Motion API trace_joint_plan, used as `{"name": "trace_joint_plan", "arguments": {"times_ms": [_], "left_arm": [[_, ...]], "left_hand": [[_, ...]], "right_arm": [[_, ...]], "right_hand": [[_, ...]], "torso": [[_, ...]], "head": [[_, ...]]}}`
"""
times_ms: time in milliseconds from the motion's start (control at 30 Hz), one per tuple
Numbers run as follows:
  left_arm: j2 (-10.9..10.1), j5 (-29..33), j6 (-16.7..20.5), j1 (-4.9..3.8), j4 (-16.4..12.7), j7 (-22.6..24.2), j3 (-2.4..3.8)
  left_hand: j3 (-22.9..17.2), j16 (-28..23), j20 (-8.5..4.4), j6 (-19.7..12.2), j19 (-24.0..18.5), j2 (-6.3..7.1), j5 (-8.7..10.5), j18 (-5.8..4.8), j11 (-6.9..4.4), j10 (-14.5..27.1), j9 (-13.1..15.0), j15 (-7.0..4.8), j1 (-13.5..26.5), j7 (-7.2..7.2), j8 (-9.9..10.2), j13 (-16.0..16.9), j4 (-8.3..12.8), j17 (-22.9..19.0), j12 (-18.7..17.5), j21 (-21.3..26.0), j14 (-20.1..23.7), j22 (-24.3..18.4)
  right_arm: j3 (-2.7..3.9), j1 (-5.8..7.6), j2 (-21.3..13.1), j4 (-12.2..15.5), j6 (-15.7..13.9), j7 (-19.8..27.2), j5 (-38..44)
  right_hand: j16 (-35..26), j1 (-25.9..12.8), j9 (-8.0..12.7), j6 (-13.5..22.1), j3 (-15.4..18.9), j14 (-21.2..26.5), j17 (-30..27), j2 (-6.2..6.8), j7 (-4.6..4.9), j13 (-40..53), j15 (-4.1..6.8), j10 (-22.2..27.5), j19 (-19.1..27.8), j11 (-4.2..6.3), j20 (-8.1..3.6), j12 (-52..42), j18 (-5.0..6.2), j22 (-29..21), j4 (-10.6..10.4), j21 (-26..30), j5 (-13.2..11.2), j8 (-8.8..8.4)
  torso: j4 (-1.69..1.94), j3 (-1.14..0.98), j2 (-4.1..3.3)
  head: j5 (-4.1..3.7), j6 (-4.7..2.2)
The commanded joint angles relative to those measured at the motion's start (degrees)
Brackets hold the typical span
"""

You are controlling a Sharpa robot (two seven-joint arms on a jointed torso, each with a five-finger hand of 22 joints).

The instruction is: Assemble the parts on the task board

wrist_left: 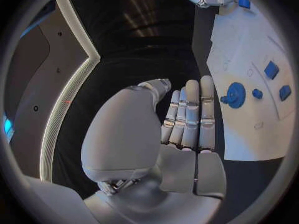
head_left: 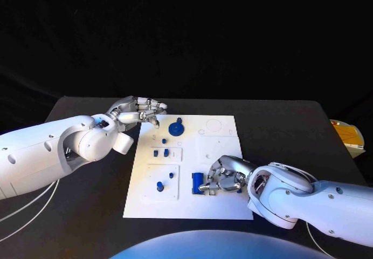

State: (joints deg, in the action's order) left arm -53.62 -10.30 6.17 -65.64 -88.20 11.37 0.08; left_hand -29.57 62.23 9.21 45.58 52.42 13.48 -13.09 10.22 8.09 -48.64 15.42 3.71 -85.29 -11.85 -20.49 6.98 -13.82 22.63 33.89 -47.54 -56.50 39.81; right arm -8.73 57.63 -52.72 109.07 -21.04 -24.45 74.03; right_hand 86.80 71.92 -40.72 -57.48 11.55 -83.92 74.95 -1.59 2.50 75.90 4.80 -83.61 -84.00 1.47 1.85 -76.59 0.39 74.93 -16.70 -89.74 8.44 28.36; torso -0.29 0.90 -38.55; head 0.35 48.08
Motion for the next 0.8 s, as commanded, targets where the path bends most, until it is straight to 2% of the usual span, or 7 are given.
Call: {"name": "trace_joint_plan", "arguments": {"times_ms": [33,467,600,800], "left_arm": [[0.0,-0.1,-0.8,-0.02,-0.1,0.2,0.03],[-0.1,-0.1,-0.8,-0.02,-0.2,0.3,0.03],[-0.1,-0.1,-0.8,-0.02,-0.1,0.3,0.02],[-0.2,-0.1,-0.6,-0.01,-0.2,0.7,0.01]], "left_hand": [[-0.1,-0.2,0.04,-0.4,0.3,-0.28,-0.14,0.31,0.20,0.4,0.1,0.25,-0.3,-0.26,0.2,-0.1,0.2,-0.1,-0.2,-0.4,0.0,0.1],[-0.1,-0.2,0.05,-0.4,0.2,-0.32,-0.15,0.31,0.20,0.4,0.1,0.26,-0.3,-0.26,0.2,-0.1,0.2,-0.1,-0.1,-0.4,0.0,0.1],[-0.1,-0.2,0.05,-0.4,0.2,-0.32,-0.15,0.31,0.20,0.4,0.1,0.26,-0.3,-0.26,0.2,-0.1,0.2,-0.1,-0.1,-0.4,0.0,0.1],[-0.2,-0.2,0.04,-0.4,0.2,-0.28,-0.15,0.31,0.19,0.4,0.1,0.25,-0.3,-0.25,0.2,-0.1,0.3,-0.1,-0.1,-0.4,0.0,0.1]], "right_arm": [[0.04,0.02,-0.2,0.0,0.7,-0.1,0.7],[0.04,0.02,-0.9,0.4,1.2,1.1,0.1],[0.07,0.06,-1.8,0.8,-0.3,1.5,0.4],[0.20,1.67,-5.4,1.9,-3.3,3.1,1.4]], "right_hand": [[0.4,0.2,0.1,-0.4,0.7,-4.7,7.9,-0.92,-0.16,4.8,0.32,-0.8,-6.0,0.25,-0.60,0.0,-0.39,15.1,0.0,-0.3,0.1,0.13],[0.3,0.3,0.2,-0.4,1.7,-4.7,7.9,-0.48,-0.19,4.8,0.34,-0.8,-6.0,0.27,-0.62,0.0,-0.39,15.1,0.1,-0.3,0.0,0.14],[0.3,1.1,0.2,-0.2,2.0,-4.7,7.7,-0.47,-0.15,4.5,0.33,-0.6,-6.0,0.25,-0.63,0.5,-0.39,15.1,0.2,-0.3,0.0,0.04],[0.0,4.5,0.8,0.9,3.2,-4.5,7.2,-0.79,0.27,3.9,0.09,0.0,-6.0,-0.11,-0.46,1.6,-0.39,15.1,0.3,-0.3,0.6,-0.74]], "torso": [[-0.07,-0.05,-0.04],[-0.08,-0.10,-0.09],[-0.06,-0.06,-0.06],[-0.19,-0.04,0.01]], "head": [[0.18,-0.07],[0.08,-0.06],[-0.09,-0.11],[-0.24,-0.02]]}}
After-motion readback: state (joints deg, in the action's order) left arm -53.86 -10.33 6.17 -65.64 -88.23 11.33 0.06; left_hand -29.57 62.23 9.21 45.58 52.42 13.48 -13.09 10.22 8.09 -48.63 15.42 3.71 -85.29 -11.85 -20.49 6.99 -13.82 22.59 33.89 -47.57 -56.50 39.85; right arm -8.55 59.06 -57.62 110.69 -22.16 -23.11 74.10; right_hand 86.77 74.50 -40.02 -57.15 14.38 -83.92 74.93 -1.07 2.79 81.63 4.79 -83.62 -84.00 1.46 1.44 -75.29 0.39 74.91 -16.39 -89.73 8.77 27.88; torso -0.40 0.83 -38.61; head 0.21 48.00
